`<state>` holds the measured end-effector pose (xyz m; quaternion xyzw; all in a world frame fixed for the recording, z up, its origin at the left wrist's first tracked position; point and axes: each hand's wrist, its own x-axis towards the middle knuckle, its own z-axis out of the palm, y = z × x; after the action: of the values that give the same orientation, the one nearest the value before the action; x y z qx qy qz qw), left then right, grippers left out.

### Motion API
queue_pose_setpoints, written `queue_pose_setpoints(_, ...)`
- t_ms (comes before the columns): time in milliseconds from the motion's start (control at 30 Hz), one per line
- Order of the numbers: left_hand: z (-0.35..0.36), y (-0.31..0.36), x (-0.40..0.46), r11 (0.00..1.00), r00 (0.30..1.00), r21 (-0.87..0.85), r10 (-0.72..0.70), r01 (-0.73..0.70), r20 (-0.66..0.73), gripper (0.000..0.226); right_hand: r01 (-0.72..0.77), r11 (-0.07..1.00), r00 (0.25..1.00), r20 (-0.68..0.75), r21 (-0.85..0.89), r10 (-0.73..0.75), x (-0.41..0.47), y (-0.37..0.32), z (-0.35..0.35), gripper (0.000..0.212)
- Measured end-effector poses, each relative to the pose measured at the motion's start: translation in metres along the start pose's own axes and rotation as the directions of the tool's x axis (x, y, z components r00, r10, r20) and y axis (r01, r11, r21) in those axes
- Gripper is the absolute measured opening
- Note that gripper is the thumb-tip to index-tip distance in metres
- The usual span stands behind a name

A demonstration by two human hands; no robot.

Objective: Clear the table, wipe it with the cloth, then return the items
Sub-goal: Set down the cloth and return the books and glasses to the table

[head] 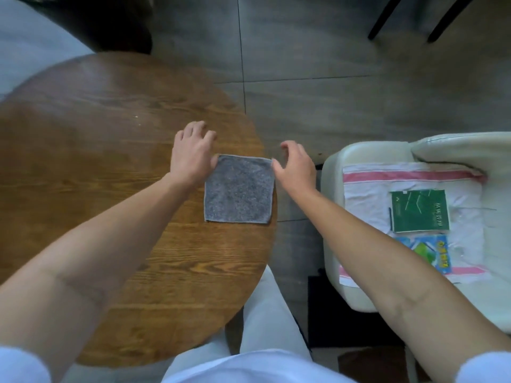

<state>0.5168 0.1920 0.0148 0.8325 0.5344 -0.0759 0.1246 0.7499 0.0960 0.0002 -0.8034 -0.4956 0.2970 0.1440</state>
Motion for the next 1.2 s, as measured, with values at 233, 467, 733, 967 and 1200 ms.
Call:
queue_pose_setpoints(233,-0.067,0.009,-0.027,0.985,0.956,-0.049,0.151,-0.168,-0.252,0.042,0.190,0.979,0.967,-0.185,0.071,-0.174,-0.039,-0.040,-0.063,0.028)
queue_pose_setpoints(467,-0.159,0.015,-0.071,0.945,0.849,-0.038,0.274,-0.325,-0.452,0.046,0.180,0.984,0.939,-0.298,0.006,-0.169,-0.115,-0.100,-0.140,0.051)
queue_pose_setpoints(733,-0.250,0.039,-0.145,0.898,0.724,0.019,0.368,-0.440,-0.583,0.060,0.044,0.988,0.877,-0.469,-0.147,-0.108,-0.247,-0.142,-0.236,0.065)
queue_pose_setpoints(967,-0.292,0.107,-0.189,0.824,0.619,0.037,0.454,-0.566,-0.642,0.063,-0.132,0.972,0.785,-0.620,-0.192,-0.016,-0.328,-0.111,-0.297,0.070)
queue_pose_setpoints(1200,-0.303,0.191,-0.185,0.759,0.537,0.075,0.524,-0.647,-0.662,0.063,-0.320,0.940,0.687,-0.712,-0.117,0.145,-0.368,-0.032,-0.343,0.076)
